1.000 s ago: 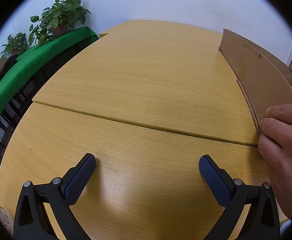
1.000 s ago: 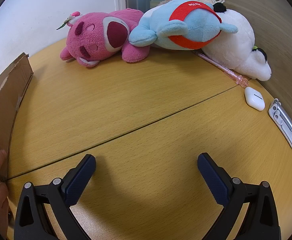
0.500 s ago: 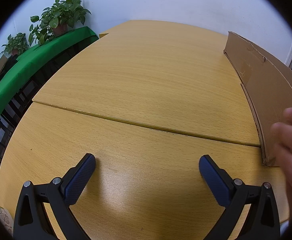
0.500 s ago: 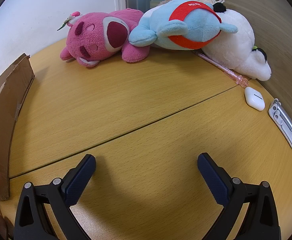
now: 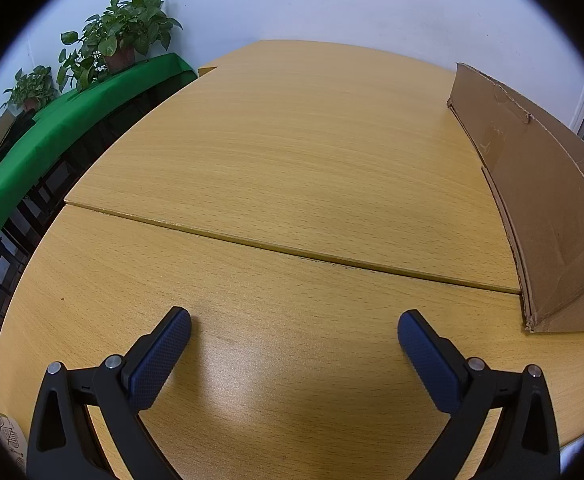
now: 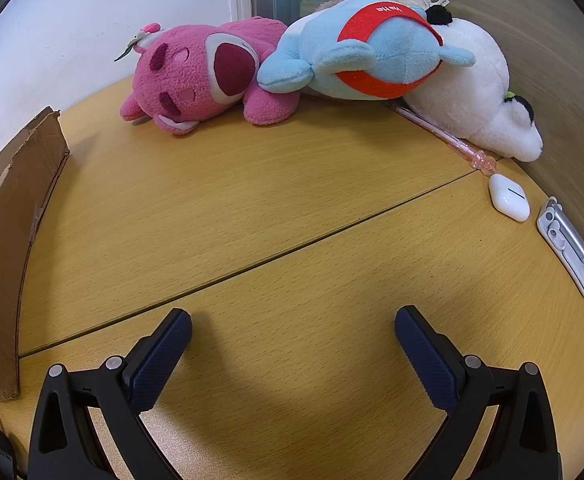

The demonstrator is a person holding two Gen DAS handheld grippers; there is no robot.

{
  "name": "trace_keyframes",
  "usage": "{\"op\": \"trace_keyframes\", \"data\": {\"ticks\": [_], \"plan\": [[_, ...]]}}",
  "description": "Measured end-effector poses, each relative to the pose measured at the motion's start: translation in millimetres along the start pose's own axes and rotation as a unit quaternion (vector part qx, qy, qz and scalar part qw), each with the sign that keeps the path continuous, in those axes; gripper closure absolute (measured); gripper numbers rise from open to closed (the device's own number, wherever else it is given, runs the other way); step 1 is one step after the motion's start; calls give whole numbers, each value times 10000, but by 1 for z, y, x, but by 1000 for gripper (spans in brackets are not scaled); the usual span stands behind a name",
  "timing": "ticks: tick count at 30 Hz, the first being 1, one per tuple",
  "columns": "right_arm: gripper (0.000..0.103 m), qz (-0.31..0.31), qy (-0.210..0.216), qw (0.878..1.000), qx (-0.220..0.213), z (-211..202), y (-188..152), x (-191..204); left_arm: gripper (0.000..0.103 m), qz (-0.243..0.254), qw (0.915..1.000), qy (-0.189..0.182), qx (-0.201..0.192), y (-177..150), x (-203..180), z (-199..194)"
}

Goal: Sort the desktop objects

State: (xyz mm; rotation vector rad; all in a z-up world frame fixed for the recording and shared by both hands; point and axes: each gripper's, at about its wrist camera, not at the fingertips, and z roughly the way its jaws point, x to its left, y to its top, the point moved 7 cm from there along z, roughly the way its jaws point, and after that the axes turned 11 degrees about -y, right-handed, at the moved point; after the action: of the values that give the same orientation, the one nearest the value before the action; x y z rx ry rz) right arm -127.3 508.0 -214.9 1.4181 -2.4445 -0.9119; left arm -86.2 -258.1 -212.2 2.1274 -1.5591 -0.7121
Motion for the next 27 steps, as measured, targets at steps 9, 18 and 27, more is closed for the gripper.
{"op": "trace_keyframes", "data": {"ticks": [9, 18, 27], "plan": [[0, -1, 0, 10000, 3, 0, 0, 0, 0, -31, 10000, 23, -3, 0, 0, 1], [0, -260, 858, 9960, -25, -57, -36, -4, 0, 326, 9993, -69, -183, -29, -29, -45], [0, -1215, 2582, 9463, -1518, -248, -68, 50, 0, 1690, 9757, -1109, -840, -71, -182, -190]]}}
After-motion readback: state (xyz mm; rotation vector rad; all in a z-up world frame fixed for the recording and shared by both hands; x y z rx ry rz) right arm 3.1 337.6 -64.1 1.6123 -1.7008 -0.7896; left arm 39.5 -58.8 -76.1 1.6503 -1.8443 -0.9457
